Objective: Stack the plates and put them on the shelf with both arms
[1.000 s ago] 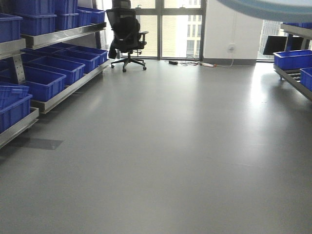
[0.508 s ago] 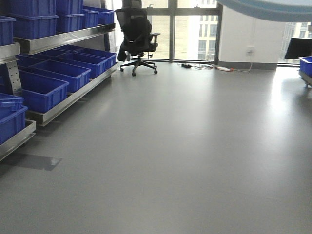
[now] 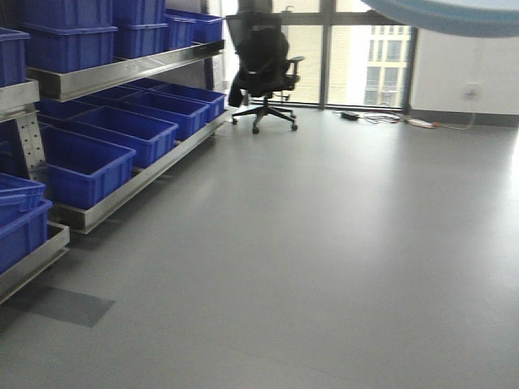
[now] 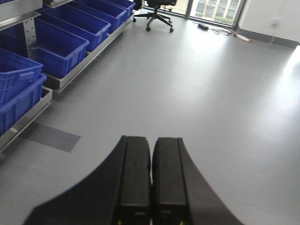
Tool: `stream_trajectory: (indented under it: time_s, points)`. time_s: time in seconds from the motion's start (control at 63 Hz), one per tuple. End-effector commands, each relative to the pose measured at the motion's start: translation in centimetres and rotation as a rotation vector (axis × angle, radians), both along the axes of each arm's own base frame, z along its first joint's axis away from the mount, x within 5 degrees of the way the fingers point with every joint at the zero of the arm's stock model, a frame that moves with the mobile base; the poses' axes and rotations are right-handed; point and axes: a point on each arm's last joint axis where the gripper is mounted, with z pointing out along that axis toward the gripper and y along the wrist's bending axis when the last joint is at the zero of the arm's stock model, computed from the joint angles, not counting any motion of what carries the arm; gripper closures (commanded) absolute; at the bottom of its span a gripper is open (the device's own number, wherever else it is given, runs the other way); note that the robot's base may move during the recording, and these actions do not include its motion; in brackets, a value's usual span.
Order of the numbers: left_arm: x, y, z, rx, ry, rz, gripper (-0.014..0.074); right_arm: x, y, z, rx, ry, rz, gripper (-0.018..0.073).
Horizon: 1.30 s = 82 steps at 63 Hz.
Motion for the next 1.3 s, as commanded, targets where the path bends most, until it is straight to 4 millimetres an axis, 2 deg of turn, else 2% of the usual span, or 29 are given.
stream_trajectory:
  time_s: [0.0,1.285]
  points:
    - [0.17,0.04,1.78,-0.025,-0.111,0.008,0.0505,-0.06,-0.15,1.88,0.038,-0.126,-0.011,0.0511]
    - [0.17,0.04,1.78,-0.025,-0.111,0.008,0.0505,-0.06,-0.15,1.88,0.038,-0.126,-0.011,0.0511]
